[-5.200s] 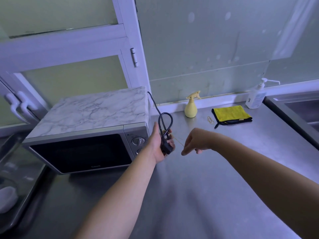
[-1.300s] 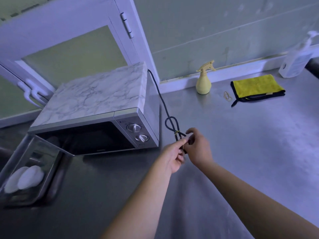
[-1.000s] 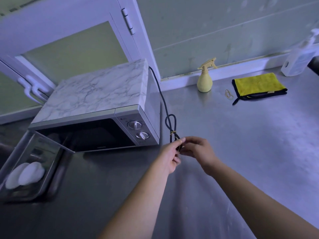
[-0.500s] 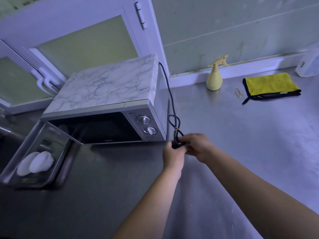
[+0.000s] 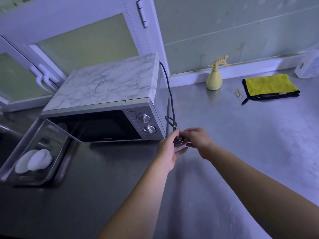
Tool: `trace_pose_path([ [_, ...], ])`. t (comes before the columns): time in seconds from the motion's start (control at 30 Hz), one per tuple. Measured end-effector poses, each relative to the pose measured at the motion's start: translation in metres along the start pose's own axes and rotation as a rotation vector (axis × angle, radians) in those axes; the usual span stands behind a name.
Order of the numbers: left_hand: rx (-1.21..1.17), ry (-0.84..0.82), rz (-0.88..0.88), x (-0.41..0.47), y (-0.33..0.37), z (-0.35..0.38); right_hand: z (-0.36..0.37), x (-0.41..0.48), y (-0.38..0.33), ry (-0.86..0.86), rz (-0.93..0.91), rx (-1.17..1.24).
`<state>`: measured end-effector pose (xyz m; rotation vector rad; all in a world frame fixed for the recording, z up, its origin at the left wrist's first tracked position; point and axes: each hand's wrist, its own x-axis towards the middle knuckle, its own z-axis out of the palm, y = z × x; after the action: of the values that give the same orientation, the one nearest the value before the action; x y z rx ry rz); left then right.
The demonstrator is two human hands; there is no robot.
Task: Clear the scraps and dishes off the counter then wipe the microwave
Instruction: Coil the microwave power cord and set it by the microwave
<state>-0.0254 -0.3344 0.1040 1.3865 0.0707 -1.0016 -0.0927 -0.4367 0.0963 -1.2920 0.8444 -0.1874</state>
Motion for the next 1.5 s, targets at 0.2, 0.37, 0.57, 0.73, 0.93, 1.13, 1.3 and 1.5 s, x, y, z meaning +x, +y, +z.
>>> trace_pose_path([
  [0.2, -0.008, -0.011, -0.047, 0.001, 0.015, -0.009, -0.018, 0.003, -0.01, -0.15, -0.032, -0.026],
  [0.37, 0.015, -0.001, -0.076, 0.003, 0.014, -0.02, -0.033, 0.012, -0.02, -0.117, -0.147, -0.185],
  [0.57, 0.214, -0.029, -0.037, 0.005, 0.005, -0.017, -0.016, 0.023, -0.022, 0.067, -0.28, -0.102],
  [0.73, 0.221, -0.032, -0.036, 0.005, 0.005, -0.022, -0.014, 0.026, -0.009, 0.153, -0.252, 0.04],
  [0.93, 0.296, 0.041, 0.008, 0.006, -0.005, -0.027, -0.021, 0.017, 0.001, 0.223, -0.019, 0.267],
  [1.13, 0.657, 0.0, 0.156, 0.012, -0.012, -0.014, 0.014, -0.002, 0.0, -0.105, -0.003, 0.1],
  [1.3, 0.926, -0.167, 0.069, 0.01, -0.012, -0.022, 0.004, 0.025, 0.003, 0.132, 0.068, -0.034],
  [1.5, 0.773, 0.013, 0.014, 0.004, -0.016, -0.077, -0.025, 0.064, 0.036, 0.257, 0.106, -0.361],
])
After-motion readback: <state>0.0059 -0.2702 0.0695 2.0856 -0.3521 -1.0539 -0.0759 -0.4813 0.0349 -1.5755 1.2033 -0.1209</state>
